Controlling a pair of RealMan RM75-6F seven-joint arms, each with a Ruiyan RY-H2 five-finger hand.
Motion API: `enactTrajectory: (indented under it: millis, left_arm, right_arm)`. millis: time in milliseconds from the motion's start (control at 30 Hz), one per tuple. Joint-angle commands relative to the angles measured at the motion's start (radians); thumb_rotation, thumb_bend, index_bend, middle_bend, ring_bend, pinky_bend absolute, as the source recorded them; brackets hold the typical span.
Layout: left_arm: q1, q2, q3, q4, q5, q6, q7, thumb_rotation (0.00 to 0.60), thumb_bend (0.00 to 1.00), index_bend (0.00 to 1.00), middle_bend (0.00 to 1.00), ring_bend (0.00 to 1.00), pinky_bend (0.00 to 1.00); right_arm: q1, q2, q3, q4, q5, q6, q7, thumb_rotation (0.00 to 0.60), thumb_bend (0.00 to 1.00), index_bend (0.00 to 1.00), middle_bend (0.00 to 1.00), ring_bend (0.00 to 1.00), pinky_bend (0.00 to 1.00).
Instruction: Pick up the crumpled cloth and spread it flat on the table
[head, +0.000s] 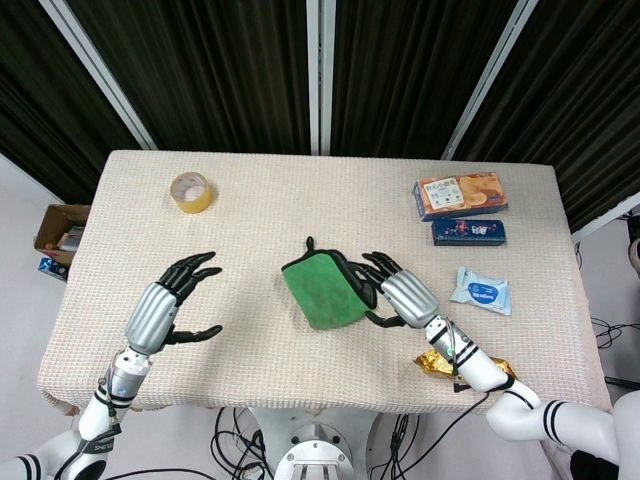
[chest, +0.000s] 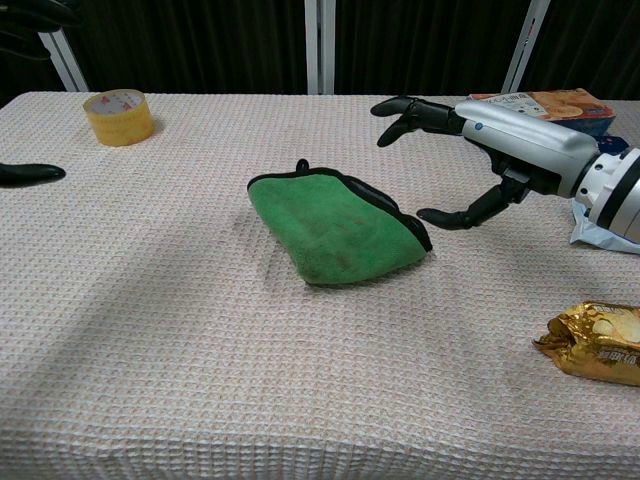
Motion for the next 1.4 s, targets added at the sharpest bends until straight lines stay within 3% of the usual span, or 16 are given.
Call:
enactTrajectory:
  millis: [33, 233, 400, 567, 667, 833, 1033, 1400]
  left_arm:
    - [-0.001, 0.002, 0.002, -0.001, -0.004, -0.001, -0.001, 0.6, 0.07, 0.2, 0.1, 0.12, 0.18]
    - [0.0, 0.011, 0.01, -0.001, -0.009, 0.005, -0.002, 0.6, 0.07, 0.2, 0.1, 0.12, 0.18]
    - [0.01, 0.021, 0.02, 0.0, -0.022, 0.012, -0.008, 0.6, 0.07, 0.2, 0.1, 0.12, 0.18]
    - [0.028, 0.028, 0.034, 0.007, -0.042, 0.017, -0.021, 0.6, 0.07, 0.2, 0.1, 0.12, 0.18]
    - [0.037, 0.034, 0.04, 0.013, -0.058, 0.014, -0.03, 0.6, 0.07, 0.21, 0.1, 0.12, 0.18]
    - [0.046, 0.047, 0.046, 0.018, -0.079, 0.005, -0.047, 0.6, 0.07, 0.2, 0.1, 0.12, 0.18]
    - [0.05, 0.051, 0.05, 0.024, -0.087, -0.003, -0.058, 0.6, 0.07, 0.2, 0.1, 0.12, 0.18]
    - [0.051, 0.049, 0.052, 0.031, -0.085, -0.003, -0.07, 0.6, 0.07, 0.21, 0.1, 0.12, 0.18]
  right_arm:
    - [0.004, 0.0, 0.0, -0.001, 0.003, -0.005, -0.002, 0.6, 0.24, 0.06, 0.16, 0.0, 0.0]
    - [0.031, 0.009, 0.03, -0.023, 0.064, -0.067, -0.064, 0.6, 0.23, 0.06, 0.17, 0.0, 0.02]
    - [0.139, 0.031, 0.125, -0.042, 0.236, -0.279, -0.202, 0.6, 0.26, 0.12, 0.17, 0.0, 0.04]
    - [0.278, -0.027, 0.206, 0.069, 0.431, -0.461, -0.363, 0.6, 0.31, 0.16, 0.17, 0.0, 0.03]
    - [0.345, -0.074, 0.223, 0.138, 0.521, -0.525, -0.431, 0.6, 0.32, 0.18, 0.16, 0.0, 0.03]
    - [0.433, -0.147, 0.22, 0.24, 0.637, -0.586, -0.518, 0.6, 0.32, 0.21, 0.16, 0.0, 0.03]
    - [0.472, -0.194, 0.202, 0.298, 0.711, -0.598, -0.555, 0.6, 0.32, 0.3, 0.16, 0.0, 0.03]
    - [0.484, -0.224, 0.189, 0.337, 0.739, -0.579, -0.548, 0.6, 0.32, 0.38, 0.18, 0.0, 0.04]
